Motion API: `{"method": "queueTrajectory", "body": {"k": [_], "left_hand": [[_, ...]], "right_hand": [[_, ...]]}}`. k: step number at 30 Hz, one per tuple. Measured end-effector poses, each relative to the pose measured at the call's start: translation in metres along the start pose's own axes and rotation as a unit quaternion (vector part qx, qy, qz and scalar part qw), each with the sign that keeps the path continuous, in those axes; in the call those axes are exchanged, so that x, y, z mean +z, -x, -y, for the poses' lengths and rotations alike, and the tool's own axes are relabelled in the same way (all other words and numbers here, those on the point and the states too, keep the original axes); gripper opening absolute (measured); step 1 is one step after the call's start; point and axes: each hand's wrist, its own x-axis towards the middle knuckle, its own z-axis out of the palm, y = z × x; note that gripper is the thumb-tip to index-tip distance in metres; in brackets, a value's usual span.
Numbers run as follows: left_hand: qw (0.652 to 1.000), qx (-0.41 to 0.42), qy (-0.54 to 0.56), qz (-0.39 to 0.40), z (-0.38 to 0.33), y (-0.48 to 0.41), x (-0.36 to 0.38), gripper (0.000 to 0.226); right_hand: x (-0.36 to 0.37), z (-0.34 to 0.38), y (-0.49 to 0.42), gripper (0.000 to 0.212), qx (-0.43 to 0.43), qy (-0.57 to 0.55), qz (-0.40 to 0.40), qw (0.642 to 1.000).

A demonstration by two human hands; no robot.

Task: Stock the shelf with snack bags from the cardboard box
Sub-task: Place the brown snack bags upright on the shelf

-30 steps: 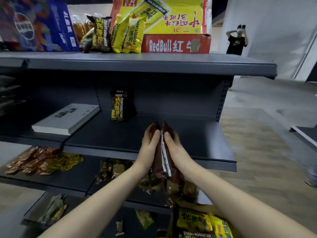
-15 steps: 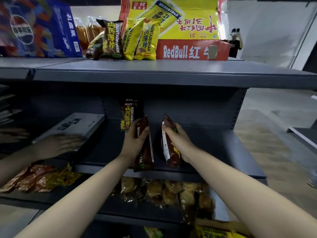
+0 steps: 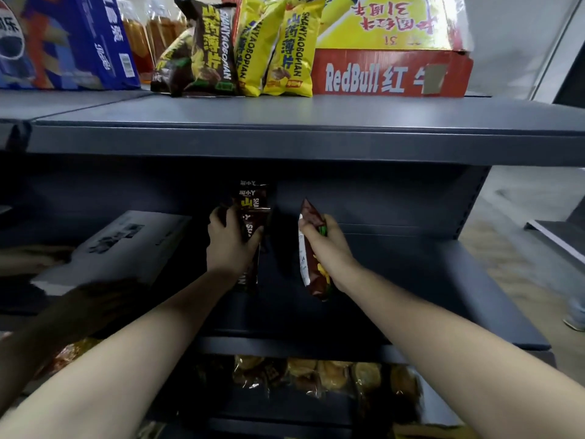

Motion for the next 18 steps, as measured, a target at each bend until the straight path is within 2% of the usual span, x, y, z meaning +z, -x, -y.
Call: {"method": "queueTrajectory", "body": {"k": [4,10,14,18], "left_hand": [[0.999,0.022,-0.039,-0.002,0.01,-0.019,0.017,0.069],[0.998,0.0,-0.059,-0.025,0.015,-0.042,0.042,0.071],[0.996,-0.008,-0.083,-0.043,0.017,-0.053,0.059,0.072],[0.995,-0.023,-0.088,-0.046,0.017,-0.061,0.071,0.071]], "right_hand": [[0.011,-0.005,-0.014,0.023,-0.006,-0.008,-0.029,1.0],[0.018,-0.015,-0.028,0.034,0.022,-0.025,-0.055,0.998],[0.021,-0.02,-0.037,0.031,0.036,-0.045,-0.071,0.996],[0.021,-0.025,-0.044,0.017,0.042,-0.063,-0.075,0.994]]}}
